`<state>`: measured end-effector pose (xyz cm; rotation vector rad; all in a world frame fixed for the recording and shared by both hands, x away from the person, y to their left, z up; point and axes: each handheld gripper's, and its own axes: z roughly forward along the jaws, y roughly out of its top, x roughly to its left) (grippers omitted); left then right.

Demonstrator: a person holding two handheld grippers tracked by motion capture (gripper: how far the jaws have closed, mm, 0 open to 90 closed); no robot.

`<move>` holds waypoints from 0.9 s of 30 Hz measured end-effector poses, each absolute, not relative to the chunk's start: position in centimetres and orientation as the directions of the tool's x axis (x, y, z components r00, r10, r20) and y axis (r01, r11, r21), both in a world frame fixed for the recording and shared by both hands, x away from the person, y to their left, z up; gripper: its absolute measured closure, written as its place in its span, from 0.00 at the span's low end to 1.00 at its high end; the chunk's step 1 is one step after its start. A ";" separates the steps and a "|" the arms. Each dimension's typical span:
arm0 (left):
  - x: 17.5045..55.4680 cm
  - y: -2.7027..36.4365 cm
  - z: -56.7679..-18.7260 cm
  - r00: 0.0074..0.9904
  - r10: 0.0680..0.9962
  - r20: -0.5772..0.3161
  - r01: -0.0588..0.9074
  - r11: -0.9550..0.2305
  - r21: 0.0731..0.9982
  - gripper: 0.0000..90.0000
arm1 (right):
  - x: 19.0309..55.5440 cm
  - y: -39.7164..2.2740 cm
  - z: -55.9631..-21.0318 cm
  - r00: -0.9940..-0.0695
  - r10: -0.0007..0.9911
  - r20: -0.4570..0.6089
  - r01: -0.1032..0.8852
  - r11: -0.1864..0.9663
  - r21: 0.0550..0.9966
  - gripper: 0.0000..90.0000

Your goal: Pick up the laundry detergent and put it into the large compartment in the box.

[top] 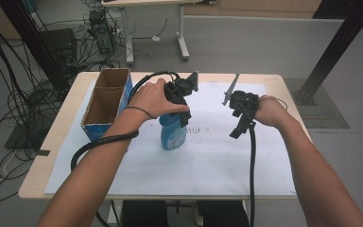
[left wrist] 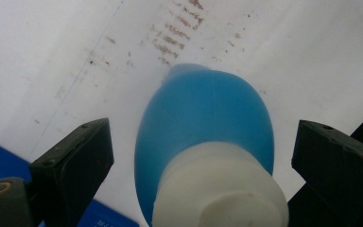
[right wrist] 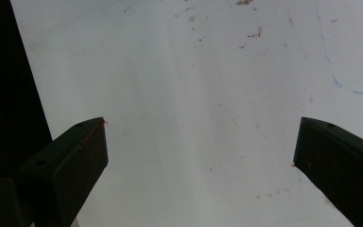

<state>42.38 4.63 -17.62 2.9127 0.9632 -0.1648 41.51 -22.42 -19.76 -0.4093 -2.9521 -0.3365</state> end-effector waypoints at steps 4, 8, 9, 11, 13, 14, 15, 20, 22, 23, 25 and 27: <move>42.4 4.3 -17.8 0.799 0.589 -0.118 0.596 -0.803 0.025 0.11 | 41.5 -22.5 -19.8 -0.954 0.248 0.168 0.279 0.939 0.202 0.04; 42.4 4.1 -18.0 0.801 0.588 -0.110 0.593 -0.805 0.020 0.19 | 41.5 -22.5 -19.9 -0.953 0.250 0.171 0.283 0.938 0.203 0.04; 42.4 4.0 -18.0 0.806 0.582 -0.106 0.587 -0.810 0.015 0.23 | 41.5 -22.5 -19.9 -0.952 0.252 0.172 0.284 0.937 0.201 0.04; 42.4 3.9 -18.0 0.806 0.582 -0.103 0.587 -0.810 0.013 0.30 | 41.5 -22.6 -20.0 -0.953 0.250 0.170 0.282 0.938 0.201 0.04; 42.2 3.9 -18.0 0.809 0.580 -0.096 0.584 -0.812 0.012 0.35 | 41.5 -22.6 -20.0 -0.953 0.251 0.169 0.282 0.938 0.201 0.04; 42.2 3.9 -18.0 0.809 0.580 -0.096 0.584 -0.812 0.012 0.36 | 41.5 -22.6 -20.0 -0.953 0.251 0.169 0.282 0.938 0.201 0.04; 42.2 3.8 -18.1 0.810 0.579 -0.095 0.583 -0.813 0.011 0.36 | 41.5 -22.7 -20.0 -0.953 0.251 0.169 0.283 0.937 0.204 0.04; 42.2 3.6 -18.1 0.813 0.575 -0.090 0.578 -0.816 0.003 0.41 | 41.5 -22.7 -19.9 -0.953 0.254 0.164 0.284 0.938 0.201 0.04; 42.2 3.5 -18.1 0.813 0.576 -0.089 0.578 -0.816 0.002 0.41 | 41.5 -22.7 -19.9 -0.954 0.252 0.164 0.283 0.938 0.202 0.04; 42.2 3.5 -18.1 0.812 0.576 -0.089 0.579 -0.816 0.000 0.41 | 41.4 -22.7 -19.9 -0.952 0.255 0.167 0.286 0.936 0.202 0.04; 42.2 3.5 -18.1 0.813 0.575 -0.089 0.577 -0.816 -0.002 0.41 | 41.4 -22.7 -20.0 -0.953 0.254 0.166 0.285 0.936 0.206 0.04; 42.2 3.4 -18.1 0.813 0.575 -0.088 0.577 -0.817 -0.004 0.42 | 41.4 -22.6 -19.9 -0.954 0.252 0.164 0.283 0.937 0.203 0.04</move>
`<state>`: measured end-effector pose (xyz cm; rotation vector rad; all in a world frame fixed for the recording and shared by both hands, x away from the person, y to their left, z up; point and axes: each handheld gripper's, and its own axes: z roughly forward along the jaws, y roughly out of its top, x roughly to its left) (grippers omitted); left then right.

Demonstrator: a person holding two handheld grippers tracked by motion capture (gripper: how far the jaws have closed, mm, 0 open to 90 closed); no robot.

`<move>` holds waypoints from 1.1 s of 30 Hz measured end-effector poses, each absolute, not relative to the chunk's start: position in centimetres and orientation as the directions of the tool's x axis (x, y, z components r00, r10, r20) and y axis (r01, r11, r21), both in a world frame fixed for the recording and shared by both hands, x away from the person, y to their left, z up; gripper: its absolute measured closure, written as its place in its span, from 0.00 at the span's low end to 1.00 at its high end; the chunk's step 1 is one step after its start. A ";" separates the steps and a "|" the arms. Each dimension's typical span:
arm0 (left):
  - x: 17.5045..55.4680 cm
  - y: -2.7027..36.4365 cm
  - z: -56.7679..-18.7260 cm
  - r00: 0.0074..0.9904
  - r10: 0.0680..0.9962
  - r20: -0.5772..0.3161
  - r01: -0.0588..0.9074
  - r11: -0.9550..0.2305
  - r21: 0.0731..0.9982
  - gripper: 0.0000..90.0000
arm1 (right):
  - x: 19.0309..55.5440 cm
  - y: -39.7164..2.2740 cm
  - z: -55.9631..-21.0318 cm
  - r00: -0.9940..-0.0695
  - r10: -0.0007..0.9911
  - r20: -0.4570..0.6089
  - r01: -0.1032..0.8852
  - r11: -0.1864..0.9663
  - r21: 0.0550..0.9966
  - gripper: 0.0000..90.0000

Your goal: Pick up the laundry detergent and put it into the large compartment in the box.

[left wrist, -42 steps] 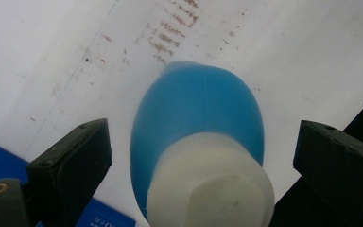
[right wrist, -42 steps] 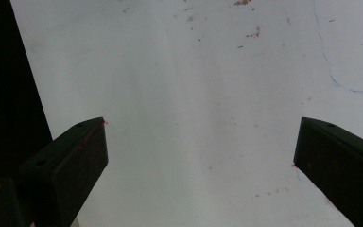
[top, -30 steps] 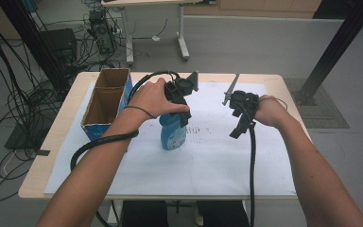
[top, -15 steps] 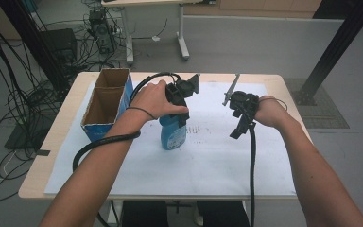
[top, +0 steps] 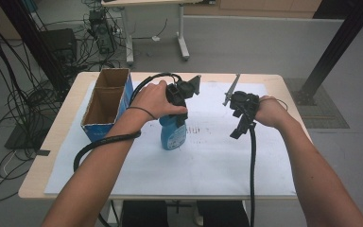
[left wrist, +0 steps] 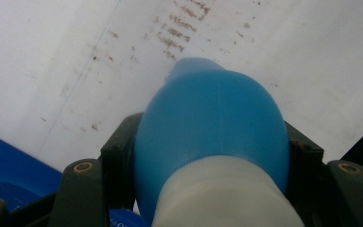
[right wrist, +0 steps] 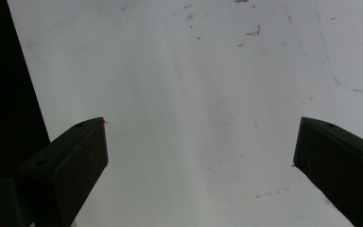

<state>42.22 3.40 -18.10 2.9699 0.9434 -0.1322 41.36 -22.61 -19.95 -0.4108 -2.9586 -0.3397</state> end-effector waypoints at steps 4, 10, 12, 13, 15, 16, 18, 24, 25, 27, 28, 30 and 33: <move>42.2 3.4 -18.1 0.813 0.576 -0.087 0.578 -0.816 -0.005 0.42 | 41.3 -22.7 -19.9 -0.953 0.257 0.163 0.287 0.936 0.202 0.04; 42.2 3.3 -18.1 0.812 0.577 -0.085 0.578 -0.816 -0.010 0.42 | 41.2 -22.6 -19.8 -0.954 0.253 0.158 0.283 0.937 0.204 0.04; 42.2 3.3 -18.1 0.812 0.578 -0.084 0.579 -0.815 -0.007 0.42 | 41.3 -22.5 -19.8 -0.954 0.252 0.160 0.282 0.937 0.205 0.04; 42.2 3.3 -18.1 0.812 0.578 -0.084 0.579 -0.815 -0.007 0.42 | 41.3 -22.5 -19.8 -0.954 0.252 0.160 0.282 0.937 0.205 0.04; 42.1 3.3 -18.1 0.812 0.578 -0.083 0.580 -0.815 -0.004 0.42 | 41.2 -22.5 -19.8 -0.955 0.251 0.158 0.281 0.938 0.204 0.04; 42.1 3.4 -18.1 0.811 0.579 -0.085 0.580 -0.814 -0.002 0.42 | 41.2 -22.5 -19.8 -0.957 0.248 0.153 0.276 0.940 0.203 0.04; 42.1 3.4 -18.1 0.811 0.579 -0.085 0.581 -0.814 -0.003 0.42 | 41.2 -22.6 -19.9 -0.955 0.251 0.156 0.280 0.938 0.206 0.04; 42.2 3.4 -18.1 0.810 0.580 -0.085 0.582 -0.813 -0.004 0.42 | 41.1 -22.5 -19.7 -0.956 0.254 0.148 0.281 0.939 0.200 0.04; 42.1 3.4 -18.1 0.811 0.579 -0.085 0.581 -0.814 -0.003 0.42 | 41.1 -22.5 -19.7 -0.956 0.255 0.147 0.281 0.938 0.201 0.04; 42.1 3.4 -18.1 0.811 0.579 -0.084 0.581 -0.814 -0.003 0.42 | 41.1 -22.4 -19.6 -0.956 0.255 0.145 0.281 0.939 0.199 0.04; 42.1 3.4 -18.1 0.811 0.579 -0.083 0.581 -0.814 -0.003 0.42 | 41.1 -22.4 -19.6 -0.956 0.255 0.143 0.280 0.939 0.200 0.04; 42.0 3.4 -18.1 0.810 0.580 -0.081 0.582 -0.813 -0.001 0.42 | 41.0 -22.3 -19.6 -0.957 0.253 0.141 0.278 0.940 0.199 0.04; 42.0 3.5 -18.1 0.810 0.581 -0.082 0.583 -0.813 0.002 0.42 | 40.9 -22.3 -19.5 -0.958 0.254 0.136 0.277 0.940 0.199 0.04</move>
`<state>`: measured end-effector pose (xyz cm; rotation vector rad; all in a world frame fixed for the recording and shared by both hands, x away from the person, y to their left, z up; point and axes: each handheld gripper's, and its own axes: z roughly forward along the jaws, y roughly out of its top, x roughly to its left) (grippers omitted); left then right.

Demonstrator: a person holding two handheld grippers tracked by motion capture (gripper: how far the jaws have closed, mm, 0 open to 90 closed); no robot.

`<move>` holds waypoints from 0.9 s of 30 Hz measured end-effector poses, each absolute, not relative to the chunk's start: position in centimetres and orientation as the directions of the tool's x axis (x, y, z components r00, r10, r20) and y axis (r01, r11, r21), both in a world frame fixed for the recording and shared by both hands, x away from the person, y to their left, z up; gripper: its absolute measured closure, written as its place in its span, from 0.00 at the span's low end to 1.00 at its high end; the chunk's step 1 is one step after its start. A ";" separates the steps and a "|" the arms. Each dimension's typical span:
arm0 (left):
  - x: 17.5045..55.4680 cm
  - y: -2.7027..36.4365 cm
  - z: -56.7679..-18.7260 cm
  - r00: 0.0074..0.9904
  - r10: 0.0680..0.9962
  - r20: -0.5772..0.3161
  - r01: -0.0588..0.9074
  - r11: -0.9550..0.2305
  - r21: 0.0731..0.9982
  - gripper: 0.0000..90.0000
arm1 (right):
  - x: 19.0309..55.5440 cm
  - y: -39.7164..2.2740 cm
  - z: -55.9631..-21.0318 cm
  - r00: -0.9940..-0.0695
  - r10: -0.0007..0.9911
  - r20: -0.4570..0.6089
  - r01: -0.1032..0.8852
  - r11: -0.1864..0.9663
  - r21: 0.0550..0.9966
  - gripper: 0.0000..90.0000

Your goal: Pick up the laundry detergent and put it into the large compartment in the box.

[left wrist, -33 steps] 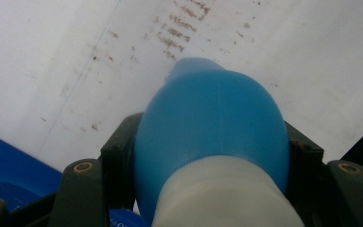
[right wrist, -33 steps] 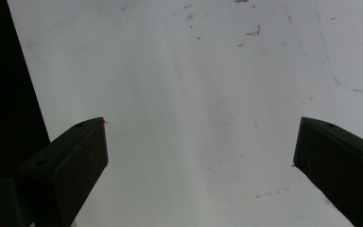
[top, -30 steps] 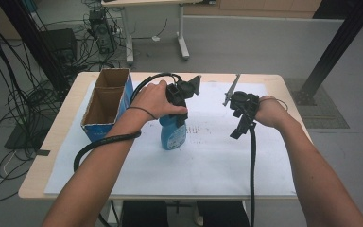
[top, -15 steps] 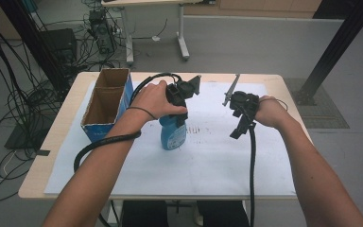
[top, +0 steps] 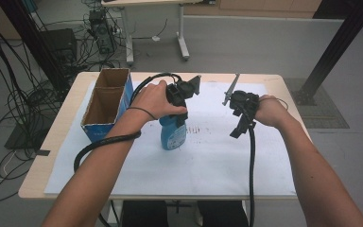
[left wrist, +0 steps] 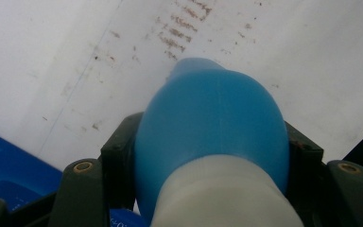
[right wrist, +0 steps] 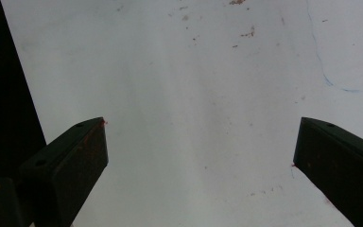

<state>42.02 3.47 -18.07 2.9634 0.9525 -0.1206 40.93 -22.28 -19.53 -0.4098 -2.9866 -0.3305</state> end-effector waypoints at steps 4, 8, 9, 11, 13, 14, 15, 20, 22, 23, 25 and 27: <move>42.0 3.5 -18.1 0.809 0.582 -0.081 0.584 -0.812 0.003 0.42 | 40.8 -22.2 -19.5 -0.959 0.251 0.130 0.273 0.941 0.197 0.04; 42.0 3.4 -18.1 0.809 0.582 -0.078 0.584 -0.812 0.000 0.42 | 40.8 -22.3 -19.5 -0.959 0.253 0.126 0.274 0.941 0.199 0.04; 42.0 3.4 -18.1 0.809 0.582 -0.078 0.584 -0.812 -0.001 0.42 | 40.8 -22.3 -19.4 -0.959 0.254 0.126 0.276 0.941 0.198 0.04; 42.0 3.4 -18.1 0.809 0.583 -0.077 0.585 -0.811 -0.001 0.42 | 40.8 -22.3 -19.4 -0.957 0.259 0.128 0.280 0.940 0.194 0.04; 42.0 3.3 -18.1 0.809 0.583 -0.077 0.585 -0.811 -0.001 0.42 | 40.9 -22.4 -19.5 -0.958 0.257 0.128 0.278 0.941 0.194 0.05; 42.0 3.3 -18.0 0.809 0.583 -0.078 0.585 -0.811 -0.004 0.42 | 40.9 -22.4 -19.5 -0.957 0.260 0.130 0.281 0.940 0.193 0.04; 42.0 3.3 -18.0 0.809 0.583 -0.076 0.584 -0.812 -0.004 0.42 | 40.9 -22.4 -19.5 -0.957 0.261 0.130 0.282 0.940 0.192 0.04; 42.0 3.4 -18.1 0.807 0.585 -0.078 0.587 -0.810 -0.001 0.42 | 40.9 -22.6 -19.5 -0.955 0.264 0.134 0.286 0.939 0.193 0.04; 41.9 3.4 -18.0 0.808 0.584 -0.077 0.586 -0.811 -0.001 0.42 | 40.9 -22.6 -19.5 -0.955 0.263 0.134 0.285 0.939 0.191 0.04; 41.9 3.4 -18.0 0.808 0.584 -0.076 0.586 -0.810 -0.001 0.42 | 40.9 -22.6 -19.6 -0.955 0.265 0.135 0.287 0.939 0.191 0.04; 41.9 3.4 -18.0 0.807 0.585 -0.076 0.587 -0.809 0.002 0.42 | 40.9 -22.6 -19.6 -0.955 0.264 0.137 0.287 0.939 0.191 0.04; 41.9 3.4 -18.0 0.807 0.586 -0.077 0.588 -0.809 0.002 0.42 | 40.9 -22.5 -19.6 -0.955 0.263 0.135 0.285 0.939 0.190 0.04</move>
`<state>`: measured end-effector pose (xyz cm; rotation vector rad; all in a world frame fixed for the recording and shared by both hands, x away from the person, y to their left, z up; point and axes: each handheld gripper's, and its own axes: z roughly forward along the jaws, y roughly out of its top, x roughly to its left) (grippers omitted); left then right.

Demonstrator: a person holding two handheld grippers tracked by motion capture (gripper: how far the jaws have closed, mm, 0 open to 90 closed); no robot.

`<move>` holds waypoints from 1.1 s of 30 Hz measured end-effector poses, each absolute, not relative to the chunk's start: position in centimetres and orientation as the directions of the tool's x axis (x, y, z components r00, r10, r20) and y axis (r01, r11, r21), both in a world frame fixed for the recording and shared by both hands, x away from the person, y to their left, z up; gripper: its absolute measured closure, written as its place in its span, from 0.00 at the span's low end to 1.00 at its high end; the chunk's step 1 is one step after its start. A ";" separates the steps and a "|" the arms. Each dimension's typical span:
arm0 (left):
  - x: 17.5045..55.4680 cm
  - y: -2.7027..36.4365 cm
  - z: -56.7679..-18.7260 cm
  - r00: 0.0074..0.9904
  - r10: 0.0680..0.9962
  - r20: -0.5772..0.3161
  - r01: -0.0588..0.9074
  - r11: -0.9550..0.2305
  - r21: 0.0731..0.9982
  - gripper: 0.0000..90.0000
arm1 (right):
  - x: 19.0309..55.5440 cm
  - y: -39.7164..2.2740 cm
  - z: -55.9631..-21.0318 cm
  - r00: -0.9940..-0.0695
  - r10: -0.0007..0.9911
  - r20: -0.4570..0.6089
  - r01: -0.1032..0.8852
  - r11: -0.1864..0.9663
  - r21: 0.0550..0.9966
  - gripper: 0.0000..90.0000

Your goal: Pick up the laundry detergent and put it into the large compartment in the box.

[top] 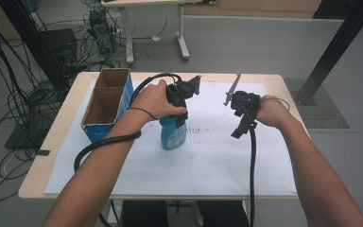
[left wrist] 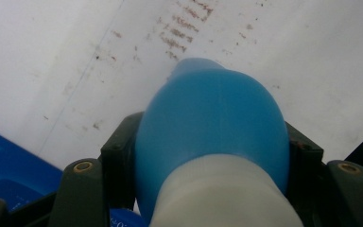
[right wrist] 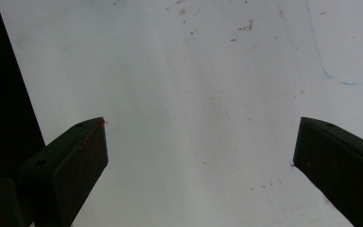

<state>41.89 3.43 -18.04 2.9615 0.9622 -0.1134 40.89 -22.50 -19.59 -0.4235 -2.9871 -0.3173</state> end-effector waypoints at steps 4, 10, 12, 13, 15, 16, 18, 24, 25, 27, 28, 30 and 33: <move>41.9 3.4 -18.0 0.807 0.586 -0.075 0.587 -0.809 0.001 0.42 | 40.9 -22.4 -19.5 -0.956 0.261 0.135 0.284 0.940 0.191 0.04; 41.8 3.4 -18.0 0.809 0.583 -0.074 0.585 -0.811 0.000 0.42 | 41.1 -22.4 -19.5 -0.954 0.263 0.143 0.286 0.941 0.183 0.04; 41.8 3.4 -18.0 0.807 0.586 -0.074 0.587 -0.809 0.000 0.42 | 41.1 -22.4 -19.4 -0.954 0.264 0.144 0.288 0.941 0.180 0.04; 41.8 3.4 -18.0 0.807 0.587 -0.073 0.588 -0.809 0.000 0.42 | 41.1 -22.5 -19.5 -0.953 0.265 0.144 0.289 0.940 0.181 0.04; 41.8 3.3 -18.0 0.806 0.587 -0.072 0.589 -0.808 -0.001 0.42 | 41.1 -22.5 -19.5 -0.952 0.270 0.146 0.293 0.940 0.175 0.05; 41.8 3.3 -18.0 0.808 0.585 -0.072 0.587 -0.810 -0.004 0.42 | 41.1 -22.5 -19.5 -0.951 0.274 0.146 0.297 0.938 0.177 0.04; 41.7 3.3 -18.0 0.806 0.587 -0.070 0.589 -0.808 -0.002 0.42 | 41.1 -22.5 -19.4 -0.951 0.271 0.145 0.295 0.939 0.176 0.04; 41.7 3.2 -18.0 0.806 0.588 -0.068 0.589 -0.808 -0.001 0.42 | 41.0 -22.5 -19.4 -0.952 0.269 0.143 0.292 0.939 0.179 0.04; 41.7 3.2 -18.0 0.806 0.588 -0.068 0.589 -0.808 -0.001 0.42 | 41.0 -22.5 -19.5 -0.953 0.268 0.142 0.291 0.940 0.178 0.05; 41.6 3.2 -18.0 0.806 0.588 -0.067 0.589 -0.808 -0.001 0.42 | 41.1 -22.5 -19.5 -0.953 0.268 0.142 0.291 0.940 0.178 0.04; 41.7 3.2 -18.0 0.806 0.588 -0.068 0.589 -0.808 -0.002 0.42 | 41.1 -22.4 -19.5 -0.953 0.268 0.144 0.291 0.940 0.177 0.05; 41.7 3.2 -18.0 0.806 0.588 -0.069 0.590 -0.808 -0.001 0.42 | 41.1 -22.4 -19.5 -0.954 0.266 0.141 0.289 0.940 0.179 0.04; 41.7 3.3 -18.0 0.806 0.588 -0.069 0.589 -0.808 -0.001 0.42 | 41.1 -22.4 -19.5 -0.953 0.268 0.141 0.291 0.940 0.179 0.04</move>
